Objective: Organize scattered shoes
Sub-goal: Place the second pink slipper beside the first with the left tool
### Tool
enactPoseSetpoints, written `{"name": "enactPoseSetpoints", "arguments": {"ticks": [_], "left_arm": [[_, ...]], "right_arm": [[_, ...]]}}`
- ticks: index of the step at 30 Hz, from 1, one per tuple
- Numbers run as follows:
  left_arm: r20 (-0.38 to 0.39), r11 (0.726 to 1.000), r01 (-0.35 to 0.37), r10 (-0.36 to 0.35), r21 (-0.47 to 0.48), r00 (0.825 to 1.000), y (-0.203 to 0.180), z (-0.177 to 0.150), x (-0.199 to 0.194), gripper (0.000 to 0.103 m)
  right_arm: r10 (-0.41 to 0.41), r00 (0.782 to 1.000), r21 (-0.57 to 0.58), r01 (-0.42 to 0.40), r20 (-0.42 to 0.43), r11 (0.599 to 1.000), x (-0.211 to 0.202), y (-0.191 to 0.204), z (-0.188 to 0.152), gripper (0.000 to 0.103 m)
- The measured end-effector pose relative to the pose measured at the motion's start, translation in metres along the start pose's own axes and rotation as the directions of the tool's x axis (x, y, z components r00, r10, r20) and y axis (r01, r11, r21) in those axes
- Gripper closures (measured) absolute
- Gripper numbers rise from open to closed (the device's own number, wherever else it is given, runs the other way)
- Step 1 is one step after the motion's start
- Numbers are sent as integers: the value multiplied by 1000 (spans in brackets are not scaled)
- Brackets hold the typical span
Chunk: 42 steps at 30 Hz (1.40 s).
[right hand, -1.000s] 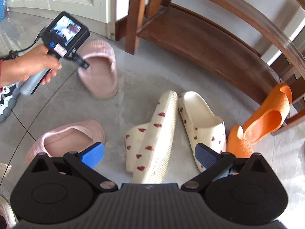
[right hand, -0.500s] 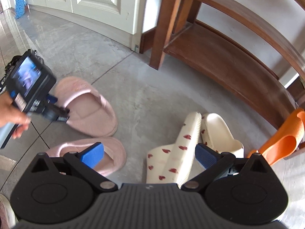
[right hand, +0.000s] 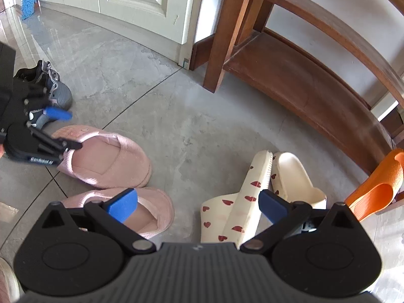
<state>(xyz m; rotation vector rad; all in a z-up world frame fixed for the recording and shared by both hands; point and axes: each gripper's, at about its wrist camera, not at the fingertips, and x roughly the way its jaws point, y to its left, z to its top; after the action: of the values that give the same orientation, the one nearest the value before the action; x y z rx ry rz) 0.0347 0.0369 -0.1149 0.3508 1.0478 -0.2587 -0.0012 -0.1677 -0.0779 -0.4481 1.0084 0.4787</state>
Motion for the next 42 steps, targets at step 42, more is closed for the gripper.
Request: {"name": "enactPoseSetpoints", "arguments": {"ticks": [42], "left_arm": [[113, 933, 290, -271, -214, 956, -67, -62, -50, 33]], "right_arm": [[-18, 998, -83, 22, 52, 996, -27, 17, -3, 0]]}}
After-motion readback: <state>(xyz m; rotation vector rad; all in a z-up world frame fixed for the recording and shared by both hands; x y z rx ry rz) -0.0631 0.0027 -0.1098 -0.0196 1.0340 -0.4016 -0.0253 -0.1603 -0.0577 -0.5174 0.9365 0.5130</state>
